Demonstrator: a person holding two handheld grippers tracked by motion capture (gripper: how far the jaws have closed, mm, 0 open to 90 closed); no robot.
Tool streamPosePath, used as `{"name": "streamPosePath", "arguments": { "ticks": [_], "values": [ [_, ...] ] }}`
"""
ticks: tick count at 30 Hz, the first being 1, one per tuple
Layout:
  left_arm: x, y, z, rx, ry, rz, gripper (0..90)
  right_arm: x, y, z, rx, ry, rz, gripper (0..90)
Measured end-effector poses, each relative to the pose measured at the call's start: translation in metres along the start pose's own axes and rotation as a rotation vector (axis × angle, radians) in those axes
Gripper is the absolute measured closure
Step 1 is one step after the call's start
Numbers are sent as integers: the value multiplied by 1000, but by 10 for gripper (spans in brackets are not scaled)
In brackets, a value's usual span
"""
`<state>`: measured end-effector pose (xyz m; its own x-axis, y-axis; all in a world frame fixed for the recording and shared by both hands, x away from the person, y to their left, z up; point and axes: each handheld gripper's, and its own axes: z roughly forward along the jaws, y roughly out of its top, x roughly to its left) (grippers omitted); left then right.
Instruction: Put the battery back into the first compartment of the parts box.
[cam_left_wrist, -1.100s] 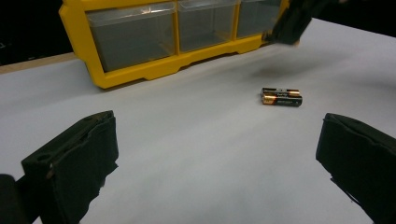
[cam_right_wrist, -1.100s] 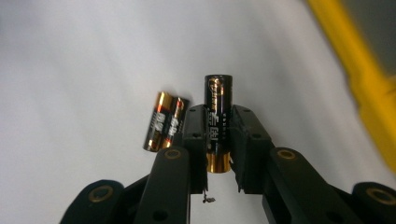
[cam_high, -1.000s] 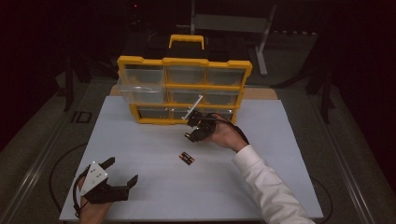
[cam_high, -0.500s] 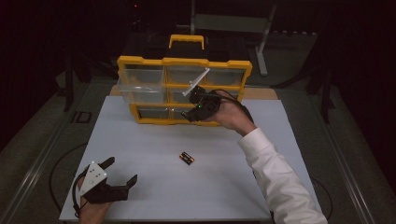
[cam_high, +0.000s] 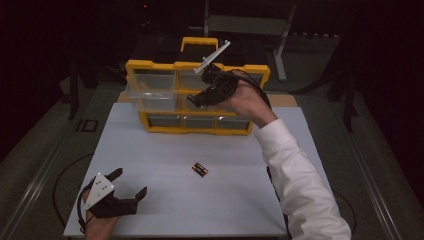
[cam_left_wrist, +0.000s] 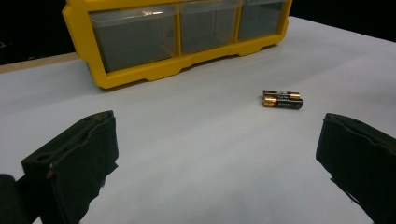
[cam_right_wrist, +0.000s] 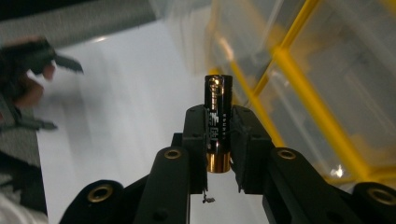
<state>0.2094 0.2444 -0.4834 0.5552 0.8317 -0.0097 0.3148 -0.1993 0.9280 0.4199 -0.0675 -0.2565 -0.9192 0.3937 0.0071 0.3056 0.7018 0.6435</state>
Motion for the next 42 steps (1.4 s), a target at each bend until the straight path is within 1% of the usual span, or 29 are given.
{"name": "streamPosePath", "arguments": {
  "ticks": [4,8,10,12,18,23,27,29,30,31,33,34,36,38,39,42],
  "values": [
    [0,0,0,-1,0,-1,0,-3,13,-7,-43,3,23,766],
    [1,0,0,-1,0,-4,0,-1,27,-10,-67,-5,26,766],
    [0,0,0,-2,0,-4,0,0,30,-9,-72,-6,29,766],
    [0,0,0,-1,1,2,0,3,42,-5,-80,-15,36,766],
    [1,-1,0,-1,3,-3,0,8,59,4,-120,-22,54,766],
    [1,-1,-1,-3,1,-1,0,15,69,17,-162,-24,68,766],
    [1,-1,-1,-3,1,0,0,19,74,27,-149,-46,60,764],
    [1,-1,-1,-5,0,-2,0,19,75,29,-148,-51,64,759],
    [1,-1,-2,-4,1,-1,0,17,75,31,-162,-44,80,543],
    [2,-1,-2,-4,0,-2,0,17,75,31,-163,-38,91,469],
    [2,-2,-2,-3,1,-3,0,16,74,29,-164,-62,92,320],
    [2,-2,-1,-4,0,-4,0,16,74,28,-163,-71,100,284],
    [1,-1,-1,-3,-1,-2,0,15,71,24,-161,-83,94,259],
    [1,-1,-1,-1,-2,0,0,14,68,20,-151,-96,94,189],
    [1,-1,-1,0,-2,1,0,13,67,18,-147,-109,94,178],
    [1,-1,-1,-2,-1,-2,0,11,60,13,-132,-117,91,161]
  ]
}}
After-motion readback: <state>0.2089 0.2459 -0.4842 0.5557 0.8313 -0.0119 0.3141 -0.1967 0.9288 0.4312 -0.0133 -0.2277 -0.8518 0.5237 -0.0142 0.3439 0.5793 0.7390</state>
